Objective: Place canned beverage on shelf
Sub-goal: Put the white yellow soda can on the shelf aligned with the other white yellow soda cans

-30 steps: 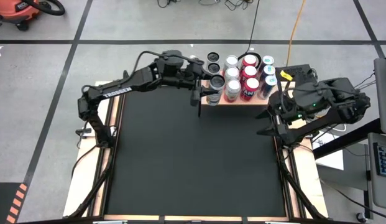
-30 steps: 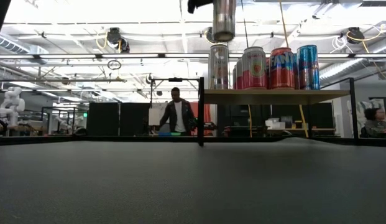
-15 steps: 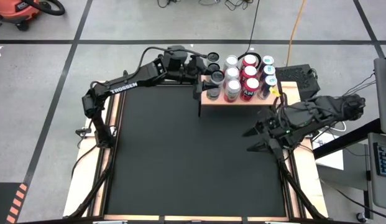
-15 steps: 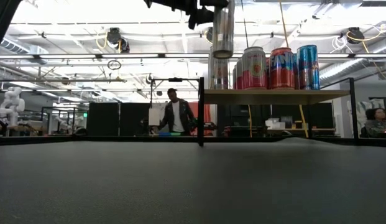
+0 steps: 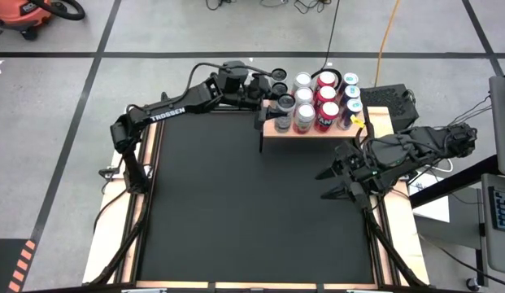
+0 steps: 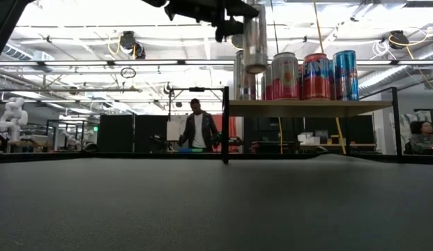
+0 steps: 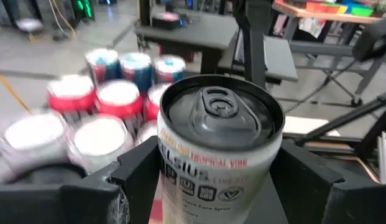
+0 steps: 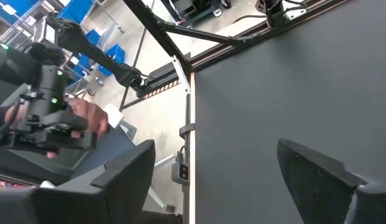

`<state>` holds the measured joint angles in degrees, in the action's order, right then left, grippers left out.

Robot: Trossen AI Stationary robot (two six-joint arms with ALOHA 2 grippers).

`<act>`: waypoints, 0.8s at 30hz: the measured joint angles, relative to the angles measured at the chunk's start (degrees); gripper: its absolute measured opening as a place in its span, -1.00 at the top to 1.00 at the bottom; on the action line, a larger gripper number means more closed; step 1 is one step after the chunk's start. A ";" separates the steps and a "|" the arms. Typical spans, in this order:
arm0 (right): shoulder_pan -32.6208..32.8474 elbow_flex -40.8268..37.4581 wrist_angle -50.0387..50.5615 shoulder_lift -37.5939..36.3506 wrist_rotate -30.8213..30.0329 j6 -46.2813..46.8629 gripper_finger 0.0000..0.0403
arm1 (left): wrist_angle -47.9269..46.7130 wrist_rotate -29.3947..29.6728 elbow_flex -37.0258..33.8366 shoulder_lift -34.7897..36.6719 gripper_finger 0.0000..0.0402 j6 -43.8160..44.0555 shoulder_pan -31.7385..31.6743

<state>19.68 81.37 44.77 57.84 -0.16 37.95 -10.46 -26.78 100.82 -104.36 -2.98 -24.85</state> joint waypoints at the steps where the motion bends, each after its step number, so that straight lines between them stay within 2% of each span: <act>1: 0.00 0.01 0.00 0.00 0.00 0.00 -0.56 | -0.08 -0.25 -0.71 0.00 -0.30 0.47 -0.11; 7: 0.00 0.00 0.02 0.00 0.00 -0.02 -0.56 | 7.48 -0.14 -4.84 0.01 -0.30 1.15 -0.24; 24: -0.02 0.01 0.04 0.00 -1.53 -0.22 -0.56 | 7.49 2.31 -8.61 -0.17 -0.30 0.92 -0.60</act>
<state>19.66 81.38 44.82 57.84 -1.70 37.74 -2.97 -24.47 92.20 -104.52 -2.07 -25.45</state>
